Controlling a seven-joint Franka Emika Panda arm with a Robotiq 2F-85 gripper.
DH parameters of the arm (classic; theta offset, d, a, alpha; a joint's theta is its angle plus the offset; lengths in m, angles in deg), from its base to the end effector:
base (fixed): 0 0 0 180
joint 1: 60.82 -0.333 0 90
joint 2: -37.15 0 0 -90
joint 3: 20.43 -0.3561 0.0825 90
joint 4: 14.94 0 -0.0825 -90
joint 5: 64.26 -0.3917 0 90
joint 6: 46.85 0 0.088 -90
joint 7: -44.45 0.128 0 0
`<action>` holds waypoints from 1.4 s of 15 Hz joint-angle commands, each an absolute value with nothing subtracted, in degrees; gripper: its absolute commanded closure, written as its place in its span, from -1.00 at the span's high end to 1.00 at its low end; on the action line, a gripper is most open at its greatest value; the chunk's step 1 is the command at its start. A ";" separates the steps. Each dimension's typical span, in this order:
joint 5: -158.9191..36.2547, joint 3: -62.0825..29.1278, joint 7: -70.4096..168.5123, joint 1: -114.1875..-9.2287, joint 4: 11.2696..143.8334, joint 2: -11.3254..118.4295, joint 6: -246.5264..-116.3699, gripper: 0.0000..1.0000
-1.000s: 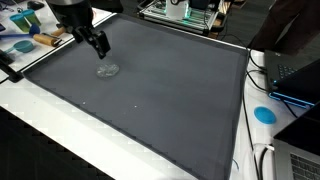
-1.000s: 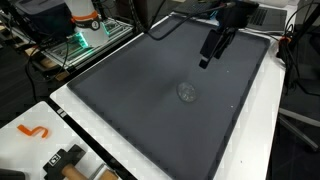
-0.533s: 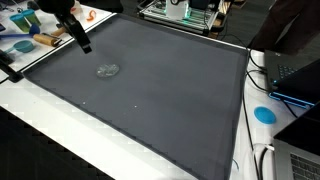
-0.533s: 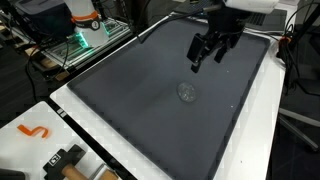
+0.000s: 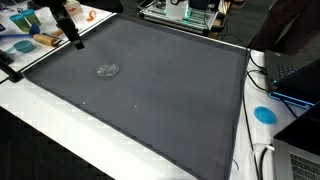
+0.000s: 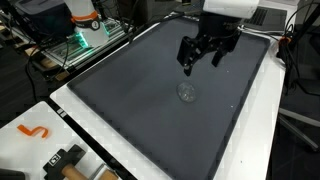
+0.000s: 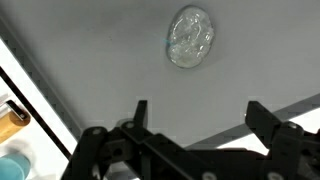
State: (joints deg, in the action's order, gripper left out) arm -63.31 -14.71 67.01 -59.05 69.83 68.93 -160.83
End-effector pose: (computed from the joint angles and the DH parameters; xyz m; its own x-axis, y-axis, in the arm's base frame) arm 0.7222 -0.0839 0.3608 0.8755 -0.4830 -0.0138 -0.4806 -0.8734 0.0786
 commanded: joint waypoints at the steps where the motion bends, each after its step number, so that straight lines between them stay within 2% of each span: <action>1: -64.37 -14.49 66.60 -58.90 74.21 66.35 -163.20 1.00; 3: -63.51 -14.28 66.85 -59.29 71.02 68.30 -161.55 1.00; 11: -63.51 -14.28 66.85 -59.30 71.86 67.98 -162.10 1.00; 21: -60.41 -17.84 34.38 -57.10 73.61 72.36 -163.58 1.00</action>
